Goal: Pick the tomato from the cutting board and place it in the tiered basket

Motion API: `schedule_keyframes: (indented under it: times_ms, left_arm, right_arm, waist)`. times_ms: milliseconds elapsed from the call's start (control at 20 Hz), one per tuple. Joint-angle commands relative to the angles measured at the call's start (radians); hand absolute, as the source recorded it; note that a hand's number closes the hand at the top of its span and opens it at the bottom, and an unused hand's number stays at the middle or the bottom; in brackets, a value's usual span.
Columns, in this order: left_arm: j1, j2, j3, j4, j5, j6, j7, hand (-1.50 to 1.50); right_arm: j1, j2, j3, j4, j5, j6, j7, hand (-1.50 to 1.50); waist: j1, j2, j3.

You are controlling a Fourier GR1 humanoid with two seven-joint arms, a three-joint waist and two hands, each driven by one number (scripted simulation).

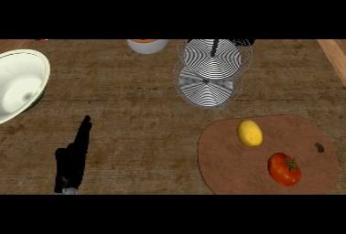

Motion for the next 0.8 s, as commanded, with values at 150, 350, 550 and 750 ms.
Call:
schedule_keyframes:
  times_ms: [150, 350, 550, 750]
  left_arm:
    - [-0.009, -0.017, -0.007, 0.049, -0.001, -0.021, 0.003, 0.0]
    - [-0.03, -0.007, -0.002, 0.05, -0.002, -0.048, 0.008, 0.0]
    - [-0.02, -0.045, -0.026, 0.062, -0.03, -0.021, -0.015, 0.0]
    - [-0.054, -0.04, -0.022, 0.054, -0.028, -0.035, 0.026, 0.0]
  right_arm:
    - [-0.06, -0.274, 0.017, -0.082, -0.033, 0.102, 0.343, -1.5]
    - [-0.157, -0.298, 0.118, -0.074, -0.021, 0.032, 0.414, -1.5]
    - [-0.207, -0.289, 0.249, -0.052, 0.027, 0.005, 0.418, -1.5]
    - [-0.228, -0.323, 0.326, -0.018, 0.02, 0.072, 0.42, -1.5]
  waist:
    - [0.02, 0.005, -0.001]
    - [0.042, 0.01, 0.0]
    - [0.058, 0.013, 0.001]
    - [0.057, 0.014, 0.001]
